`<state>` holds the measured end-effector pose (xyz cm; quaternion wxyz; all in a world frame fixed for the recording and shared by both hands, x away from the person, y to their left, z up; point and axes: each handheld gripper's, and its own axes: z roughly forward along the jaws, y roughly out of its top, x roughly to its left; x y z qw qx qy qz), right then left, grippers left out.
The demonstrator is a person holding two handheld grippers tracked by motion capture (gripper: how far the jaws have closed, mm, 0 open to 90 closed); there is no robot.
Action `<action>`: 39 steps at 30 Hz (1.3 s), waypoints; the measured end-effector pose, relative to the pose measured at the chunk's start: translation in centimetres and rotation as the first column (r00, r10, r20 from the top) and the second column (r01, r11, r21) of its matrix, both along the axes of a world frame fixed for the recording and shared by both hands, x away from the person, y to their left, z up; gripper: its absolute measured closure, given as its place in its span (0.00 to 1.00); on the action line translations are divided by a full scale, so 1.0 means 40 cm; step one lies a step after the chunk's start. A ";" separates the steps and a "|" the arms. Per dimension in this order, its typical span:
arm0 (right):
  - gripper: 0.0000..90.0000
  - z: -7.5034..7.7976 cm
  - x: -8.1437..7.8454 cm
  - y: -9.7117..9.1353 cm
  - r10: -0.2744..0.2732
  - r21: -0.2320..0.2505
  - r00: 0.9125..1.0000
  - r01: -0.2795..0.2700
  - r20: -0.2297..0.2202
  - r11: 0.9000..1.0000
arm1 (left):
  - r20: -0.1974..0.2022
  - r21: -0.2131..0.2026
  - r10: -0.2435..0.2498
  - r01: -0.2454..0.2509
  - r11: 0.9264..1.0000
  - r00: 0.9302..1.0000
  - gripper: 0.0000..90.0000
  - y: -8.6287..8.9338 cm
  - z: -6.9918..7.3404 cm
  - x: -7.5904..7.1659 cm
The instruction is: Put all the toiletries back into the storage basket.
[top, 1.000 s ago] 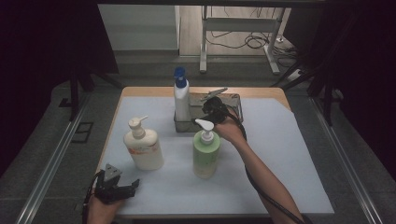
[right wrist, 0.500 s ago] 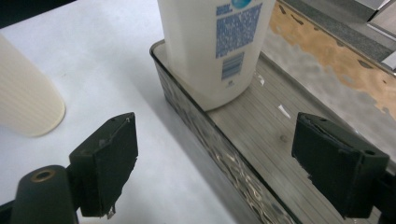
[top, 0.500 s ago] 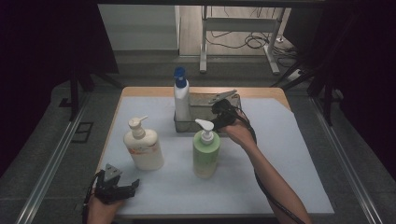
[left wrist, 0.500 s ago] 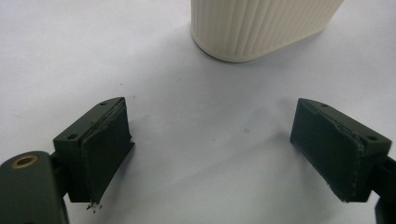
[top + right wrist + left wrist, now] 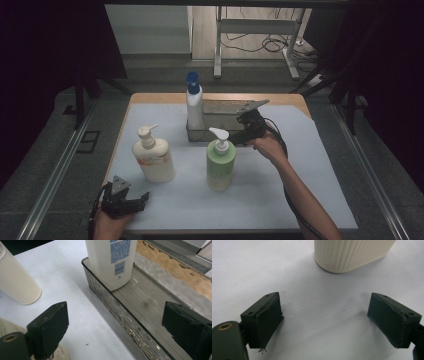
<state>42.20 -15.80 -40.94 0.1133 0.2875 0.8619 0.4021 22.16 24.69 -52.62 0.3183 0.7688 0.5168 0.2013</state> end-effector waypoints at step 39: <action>0.02 -0.018 -0.166 -0.146 0.053 0.058 0.997 -0.049 -0.061 0.997 | -0.001 0.001 -0.001 0.001 1.000 1.000 0.13 0.000 0.000 0.000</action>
